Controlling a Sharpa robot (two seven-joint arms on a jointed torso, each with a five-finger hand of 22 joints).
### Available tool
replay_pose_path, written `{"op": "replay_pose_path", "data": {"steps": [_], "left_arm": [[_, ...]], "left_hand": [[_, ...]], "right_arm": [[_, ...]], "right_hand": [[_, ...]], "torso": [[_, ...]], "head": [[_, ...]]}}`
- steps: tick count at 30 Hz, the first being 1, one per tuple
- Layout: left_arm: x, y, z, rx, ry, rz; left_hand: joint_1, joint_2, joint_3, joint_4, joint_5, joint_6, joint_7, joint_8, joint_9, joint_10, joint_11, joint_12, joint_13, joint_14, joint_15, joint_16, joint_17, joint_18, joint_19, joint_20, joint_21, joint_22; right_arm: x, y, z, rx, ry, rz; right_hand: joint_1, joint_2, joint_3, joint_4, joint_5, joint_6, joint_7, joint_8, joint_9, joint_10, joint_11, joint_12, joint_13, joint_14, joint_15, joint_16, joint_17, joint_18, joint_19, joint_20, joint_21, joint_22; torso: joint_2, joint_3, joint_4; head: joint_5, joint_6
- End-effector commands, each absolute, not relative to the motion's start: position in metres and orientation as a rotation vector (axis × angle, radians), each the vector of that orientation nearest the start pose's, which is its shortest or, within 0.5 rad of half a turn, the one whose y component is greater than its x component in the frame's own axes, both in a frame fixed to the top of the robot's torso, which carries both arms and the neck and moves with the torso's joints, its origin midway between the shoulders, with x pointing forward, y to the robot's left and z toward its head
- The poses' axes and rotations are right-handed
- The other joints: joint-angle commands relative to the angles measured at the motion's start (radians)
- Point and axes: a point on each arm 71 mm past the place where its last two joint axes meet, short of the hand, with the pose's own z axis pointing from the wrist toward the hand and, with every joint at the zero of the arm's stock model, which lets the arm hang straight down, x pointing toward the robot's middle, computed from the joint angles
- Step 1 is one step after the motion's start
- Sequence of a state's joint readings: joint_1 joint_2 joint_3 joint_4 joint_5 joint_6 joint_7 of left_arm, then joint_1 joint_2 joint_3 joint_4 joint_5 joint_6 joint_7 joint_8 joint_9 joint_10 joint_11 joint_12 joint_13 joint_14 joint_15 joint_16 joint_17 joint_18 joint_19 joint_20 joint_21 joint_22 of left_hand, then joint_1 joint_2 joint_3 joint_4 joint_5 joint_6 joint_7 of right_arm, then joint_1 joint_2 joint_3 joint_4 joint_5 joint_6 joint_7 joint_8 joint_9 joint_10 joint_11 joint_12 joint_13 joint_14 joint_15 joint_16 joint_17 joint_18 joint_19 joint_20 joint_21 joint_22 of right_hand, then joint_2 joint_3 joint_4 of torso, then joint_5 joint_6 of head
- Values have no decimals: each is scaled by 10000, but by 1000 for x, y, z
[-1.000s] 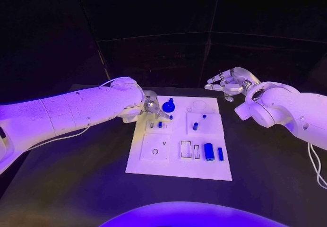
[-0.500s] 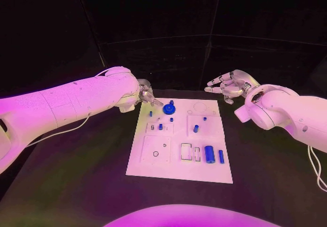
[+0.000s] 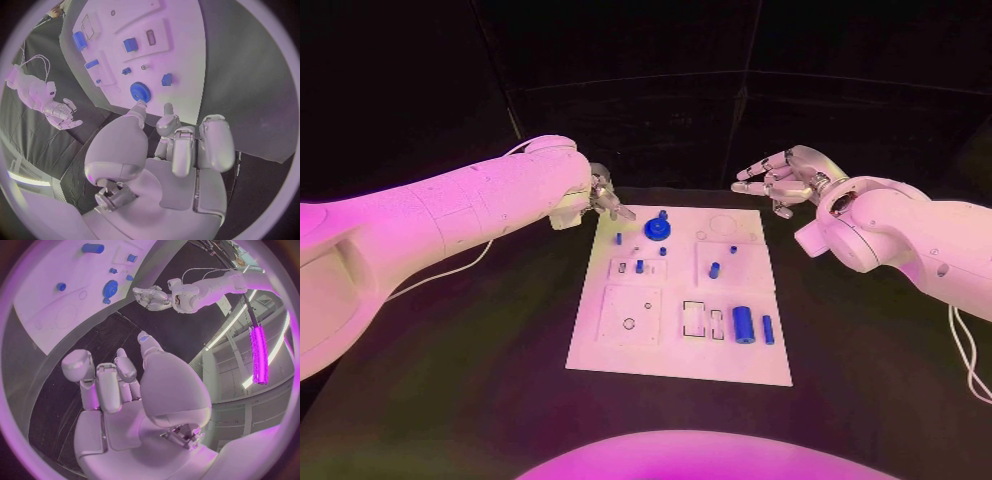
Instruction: Assemble the parts on the task board
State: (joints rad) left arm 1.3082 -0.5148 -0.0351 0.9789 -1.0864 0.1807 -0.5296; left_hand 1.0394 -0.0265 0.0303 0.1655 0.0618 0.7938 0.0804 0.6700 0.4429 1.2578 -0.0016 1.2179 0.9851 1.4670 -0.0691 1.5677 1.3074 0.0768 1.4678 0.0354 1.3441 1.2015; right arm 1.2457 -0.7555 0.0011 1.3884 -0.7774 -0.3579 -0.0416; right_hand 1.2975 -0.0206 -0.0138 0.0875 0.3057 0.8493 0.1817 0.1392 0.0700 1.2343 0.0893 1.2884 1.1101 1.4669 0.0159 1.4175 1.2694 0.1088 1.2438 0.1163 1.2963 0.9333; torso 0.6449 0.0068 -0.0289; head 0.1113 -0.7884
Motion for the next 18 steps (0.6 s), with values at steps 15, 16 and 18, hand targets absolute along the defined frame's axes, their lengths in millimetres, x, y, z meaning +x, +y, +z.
{"op": "replay_pose_path", "data": {"steps": [15, 16, 18], "left_arm": [[584, 214, -213, -2982, 23153, -1473], [584, 214, -214, -2969, 23180, -1461], [583, 214, -215, -2915, 23273, -1432]], "left_hand": [[133, 51, -149, 26, -31, 148, -13, -39, -42, -58, 52, -9, -24, 1038, 49, 31, 2634, -65, -2, 57, 11, 67], [146, 60, -157, 23, -31, 157, -14, -40, -47, -61, 51, -9, -26, 1038, 49, 31, 2634, -65, -2, 57, 11, 68], [186, 89, -176, 14, -28, 181, -18, -45, -59, -64, 48, -7, -24, 1038, 47, 31, 2634, -69, 2, 57, 24, 90]], "right_arm": [[527, -200, -160, 5059, 16760, 9690], [527, -200, -160, 5058, 16761, 9690], [527, -200, -160, 5057, 16763, 9691]], "right_hand": [[-59, 51, -63, 8, -22, -62, -25, 36, -15, -80, 18, -46, -9, 392, -54, -48, -9, 131, -57, 9, -46, -9], [-53, 67, -65, 16, -8, -64, -25, 39, -15, -88, 18, -51, -19, 393, -54, -48, -7, 131, -57, 9, -49, -12], [-52, 70, -65, 18, -6, -64, -25, 39, -15, -90, 18, -52, -21, 393, -54, -49, -7, 131, -57, 9, -49, -12]], "torso": [[-10, 12, 10], [-10, 11, 10], [-12, 11, 12]], "head": [[29, -50], [29, -50], [29, -58]]}}
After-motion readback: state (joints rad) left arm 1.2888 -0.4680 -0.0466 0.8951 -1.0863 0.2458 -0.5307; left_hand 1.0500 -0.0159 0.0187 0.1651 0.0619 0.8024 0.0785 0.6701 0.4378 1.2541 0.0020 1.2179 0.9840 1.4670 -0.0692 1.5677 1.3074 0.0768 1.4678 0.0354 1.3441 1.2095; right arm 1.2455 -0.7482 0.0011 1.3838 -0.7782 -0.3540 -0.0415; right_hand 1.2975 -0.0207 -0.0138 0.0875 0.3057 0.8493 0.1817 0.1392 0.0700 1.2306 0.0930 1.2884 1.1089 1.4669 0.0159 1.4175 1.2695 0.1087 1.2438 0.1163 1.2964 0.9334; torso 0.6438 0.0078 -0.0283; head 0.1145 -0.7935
